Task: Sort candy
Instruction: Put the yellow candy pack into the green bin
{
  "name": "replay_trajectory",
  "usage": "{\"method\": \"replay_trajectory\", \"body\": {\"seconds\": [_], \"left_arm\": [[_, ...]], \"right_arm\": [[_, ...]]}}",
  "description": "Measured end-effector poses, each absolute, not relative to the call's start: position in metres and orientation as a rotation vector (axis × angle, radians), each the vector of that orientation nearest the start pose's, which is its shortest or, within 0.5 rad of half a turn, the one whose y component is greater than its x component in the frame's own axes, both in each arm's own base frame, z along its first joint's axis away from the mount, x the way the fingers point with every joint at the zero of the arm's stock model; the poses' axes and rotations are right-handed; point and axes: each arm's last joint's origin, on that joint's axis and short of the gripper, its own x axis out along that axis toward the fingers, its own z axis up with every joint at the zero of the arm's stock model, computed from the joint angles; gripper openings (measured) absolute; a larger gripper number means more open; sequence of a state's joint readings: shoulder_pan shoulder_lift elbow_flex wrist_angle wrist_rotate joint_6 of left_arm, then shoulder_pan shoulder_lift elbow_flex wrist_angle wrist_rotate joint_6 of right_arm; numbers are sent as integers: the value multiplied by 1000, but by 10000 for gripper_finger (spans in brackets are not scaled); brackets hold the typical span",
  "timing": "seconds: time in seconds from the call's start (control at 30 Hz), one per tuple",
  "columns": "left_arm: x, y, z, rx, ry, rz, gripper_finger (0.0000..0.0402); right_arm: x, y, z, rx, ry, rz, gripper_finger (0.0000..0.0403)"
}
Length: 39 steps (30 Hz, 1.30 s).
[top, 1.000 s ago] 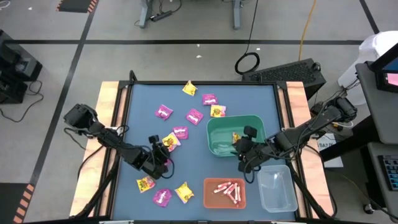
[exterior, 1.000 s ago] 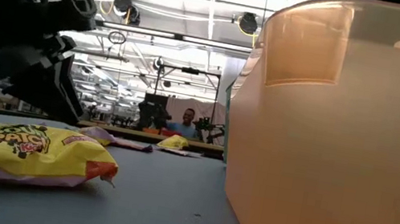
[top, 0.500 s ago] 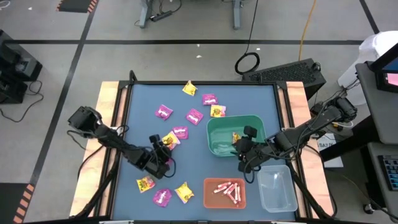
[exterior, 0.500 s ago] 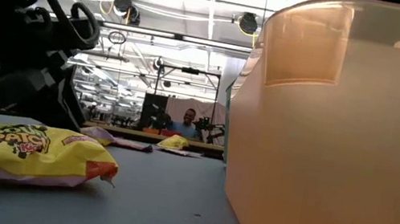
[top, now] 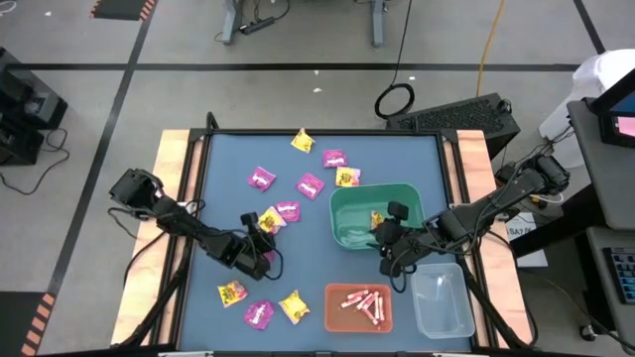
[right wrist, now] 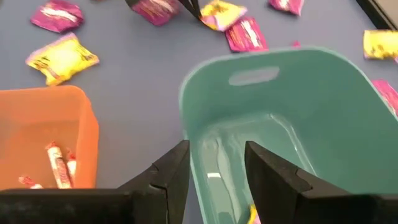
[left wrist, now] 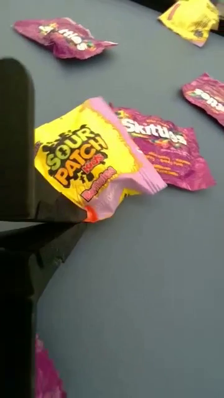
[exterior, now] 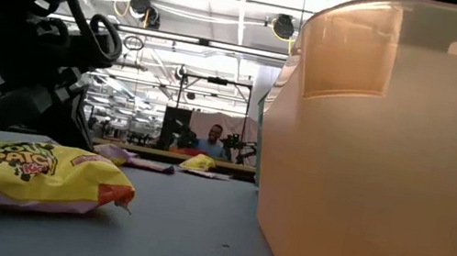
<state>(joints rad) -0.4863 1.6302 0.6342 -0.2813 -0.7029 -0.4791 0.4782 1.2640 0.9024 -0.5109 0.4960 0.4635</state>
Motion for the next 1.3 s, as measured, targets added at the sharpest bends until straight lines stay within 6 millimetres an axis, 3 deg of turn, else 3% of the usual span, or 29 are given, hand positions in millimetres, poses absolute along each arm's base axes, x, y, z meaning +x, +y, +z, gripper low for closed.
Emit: {"method": "replay_trajectory", "body": {"seconds": [0.17, 0.37, 0.7, 1.13, 1.3], "left_arm": [[235, -108, 127, 326, 904, 372, 3], [242, -119, 163, 414, 790, 347, 2], [240, -129, 220, 487, 617, 332, 1], [236, -138, 226, 469, 591, 282, 0], [236, -139, 225, 460, 607, 243, 0]], "right_arm": [[235, 113, 263, -2, 626, -108, 144], [246, 123, 273, -44, 478, -41, 144], [291, 137, 246, -183, 372, -62, 144], [379, 149, 223, -231, 478, -141, 144], [404, 148, 216, -261, 543, -245, 173]]}}
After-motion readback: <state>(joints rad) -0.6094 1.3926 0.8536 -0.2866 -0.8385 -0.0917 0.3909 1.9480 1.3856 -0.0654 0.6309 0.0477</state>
